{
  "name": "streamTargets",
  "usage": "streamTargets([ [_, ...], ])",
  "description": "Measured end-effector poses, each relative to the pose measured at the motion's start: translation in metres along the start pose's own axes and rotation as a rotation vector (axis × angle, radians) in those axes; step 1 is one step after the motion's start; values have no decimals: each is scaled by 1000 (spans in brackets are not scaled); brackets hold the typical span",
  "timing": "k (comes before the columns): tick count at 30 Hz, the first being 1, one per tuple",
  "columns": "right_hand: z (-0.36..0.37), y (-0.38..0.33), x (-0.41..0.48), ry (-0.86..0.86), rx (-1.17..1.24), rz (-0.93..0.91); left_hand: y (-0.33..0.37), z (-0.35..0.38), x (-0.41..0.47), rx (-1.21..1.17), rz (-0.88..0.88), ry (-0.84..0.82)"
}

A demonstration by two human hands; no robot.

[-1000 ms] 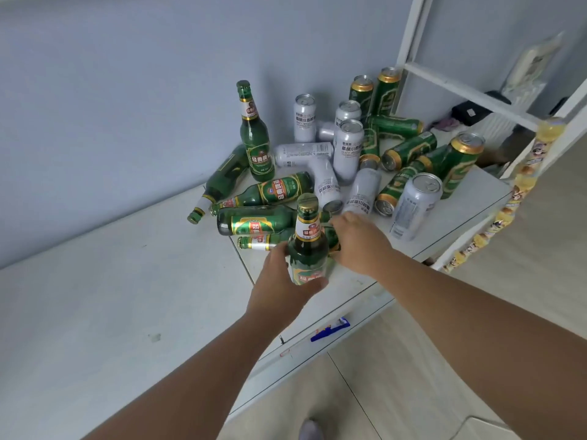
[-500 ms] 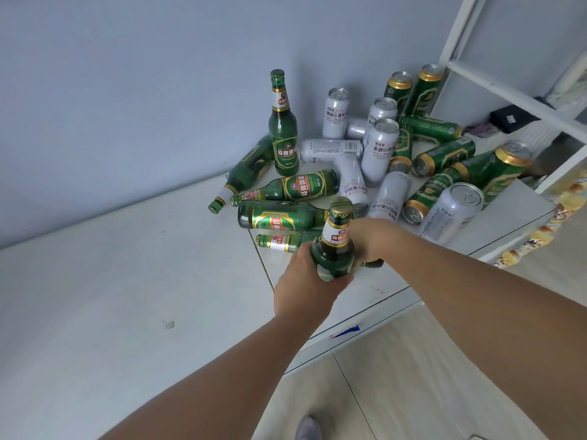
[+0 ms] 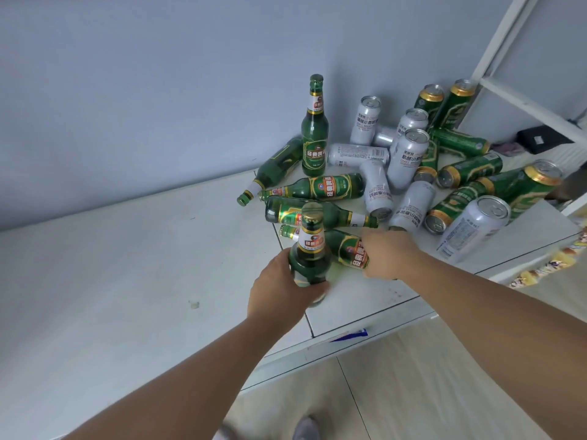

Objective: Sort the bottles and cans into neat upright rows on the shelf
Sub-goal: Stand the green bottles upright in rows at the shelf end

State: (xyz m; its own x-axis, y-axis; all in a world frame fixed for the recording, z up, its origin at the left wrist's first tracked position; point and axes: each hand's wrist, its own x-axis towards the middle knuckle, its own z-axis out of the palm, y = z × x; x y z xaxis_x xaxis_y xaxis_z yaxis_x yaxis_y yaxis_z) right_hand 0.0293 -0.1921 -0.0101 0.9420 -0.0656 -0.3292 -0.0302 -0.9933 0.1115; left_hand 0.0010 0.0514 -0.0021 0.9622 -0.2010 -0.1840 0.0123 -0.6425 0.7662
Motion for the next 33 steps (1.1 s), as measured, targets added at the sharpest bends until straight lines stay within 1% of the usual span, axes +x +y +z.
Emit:
streamTargets([
  [3,4,-2,-5,66,81,0,-7,-16,-2,-4,-2,38],
  [6,7,-12,-10,100,272,13,-13,-31,-5,-10,1,69],
  [11,5,-45,-15,141,489,60,-23,-60,-11,-77,-43,125],
  [15,-8,-82,-16,177,653,43,-35,-90,-17,-101,-73,168],
  [19,-26,-131,-17,220,847,1,-53,-126,-25,-129,-106,205],
  [24,-46,-206,-15,230,1048,-56,-84,-180,-29,-147,-100,244],
  [28,-58,-273,-5,260,1107,-67,-118,-230,-27,-169,-104,292],
  [33,-74,-358,8,231,1199,-84,-169,-294,-26,-156,-131,344],
])
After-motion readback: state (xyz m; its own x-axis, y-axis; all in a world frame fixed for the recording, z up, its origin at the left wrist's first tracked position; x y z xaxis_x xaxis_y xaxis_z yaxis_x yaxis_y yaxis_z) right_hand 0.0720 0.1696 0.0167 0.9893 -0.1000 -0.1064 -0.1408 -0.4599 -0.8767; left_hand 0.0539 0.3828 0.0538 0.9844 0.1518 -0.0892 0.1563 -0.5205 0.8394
